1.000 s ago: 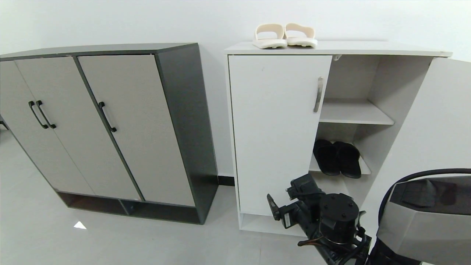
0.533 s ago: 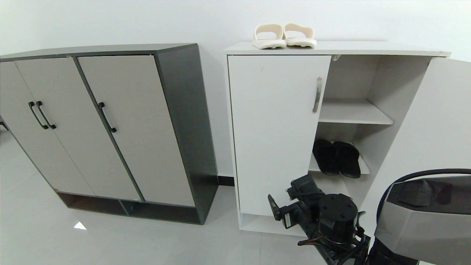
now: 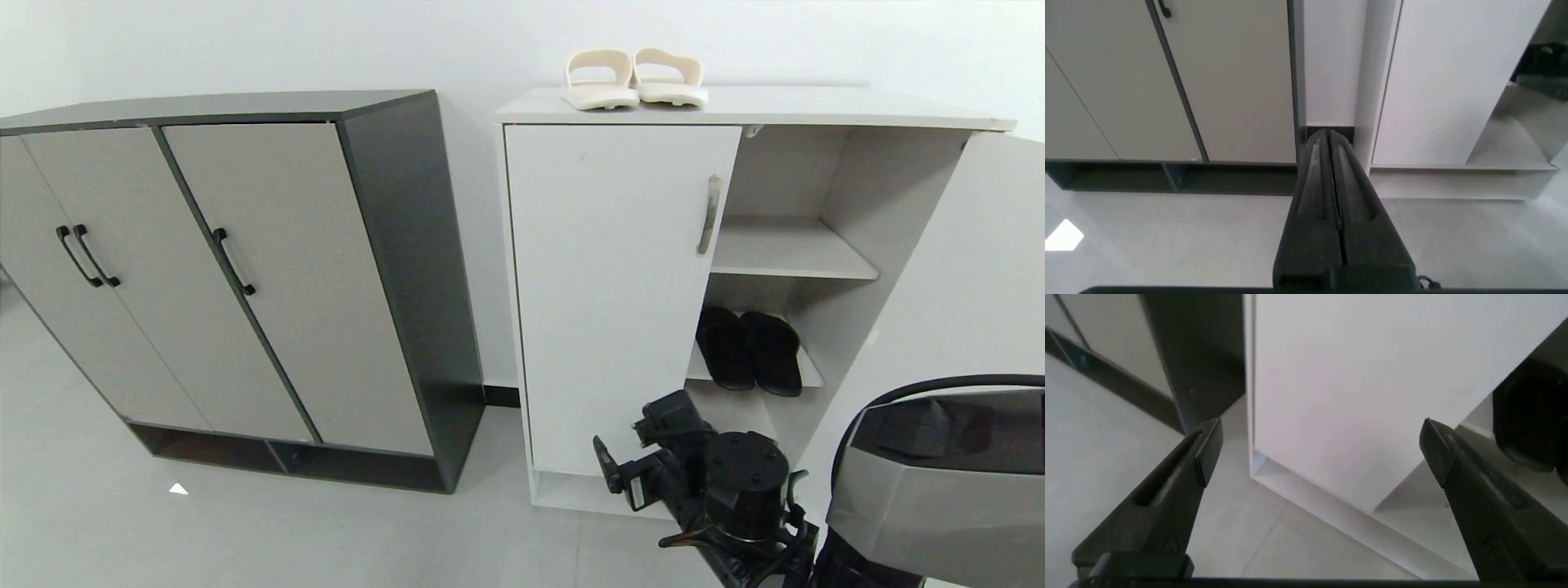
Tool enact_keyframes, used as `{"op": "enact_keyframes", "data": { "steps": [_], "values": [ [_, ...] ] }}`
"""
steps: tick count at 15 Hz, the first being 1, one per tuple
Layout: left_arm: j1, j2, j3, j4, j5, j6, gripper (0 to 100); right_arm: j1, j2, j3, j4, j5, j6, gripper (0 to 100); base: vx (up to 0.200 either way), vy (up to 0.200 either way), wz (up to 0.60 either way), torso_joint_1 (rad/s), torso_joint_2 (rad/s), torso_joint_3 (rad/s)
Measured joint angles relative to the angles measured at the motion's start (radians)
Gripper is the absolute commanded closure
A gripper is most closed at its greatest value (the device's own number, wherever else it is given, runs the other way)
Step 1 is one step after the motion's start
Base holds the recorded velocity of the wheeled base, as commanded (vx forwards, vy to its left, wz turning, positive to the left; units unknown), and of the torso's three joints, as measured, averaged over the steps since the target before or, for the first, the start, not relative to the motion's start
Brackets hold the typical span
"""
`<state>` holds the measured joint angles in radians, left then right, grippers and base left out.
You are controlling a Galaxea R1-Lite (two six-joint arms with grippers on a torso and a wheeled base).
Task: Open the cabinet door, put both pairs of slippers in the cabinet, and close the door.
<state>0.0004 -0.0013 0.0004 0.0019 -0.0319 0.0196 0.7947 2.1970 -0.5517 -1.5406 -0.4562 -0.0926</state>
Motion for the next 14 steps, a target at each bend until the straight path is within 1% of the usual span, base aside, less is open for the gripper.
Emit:
{"op": "enact_keyframes", "data": {
  "steps": [2, 6, 14],
  "values": [
    [0.0, 0.0, -0.001, -0.002, 0.0, 0.0, 100, 0.005, 0.0, -0.001, -0.005, 0.001, 0.0, 0, 0.0, 0.0, 0.0, 0.053, -0.53, -0.356],
    [0.0, 0.0, 0.0, -0.002, 0.0, 0.0, 100, 0.003, 0.0, -0.001, -0.004, 0.001, 0.001, 0, 0.0, 0.0, 0.0, 0.117, -0.47, -0.347],
    [0.0, 0.0, 0.0, -0.002, 0.0, 0.0, 100, 0.001, -0.001, 0.01, -0.02, -0.002, 0.001, 0, 0.0, 0.0, 0.0, 0.163, -0.48, -0.32]
  ]
}}
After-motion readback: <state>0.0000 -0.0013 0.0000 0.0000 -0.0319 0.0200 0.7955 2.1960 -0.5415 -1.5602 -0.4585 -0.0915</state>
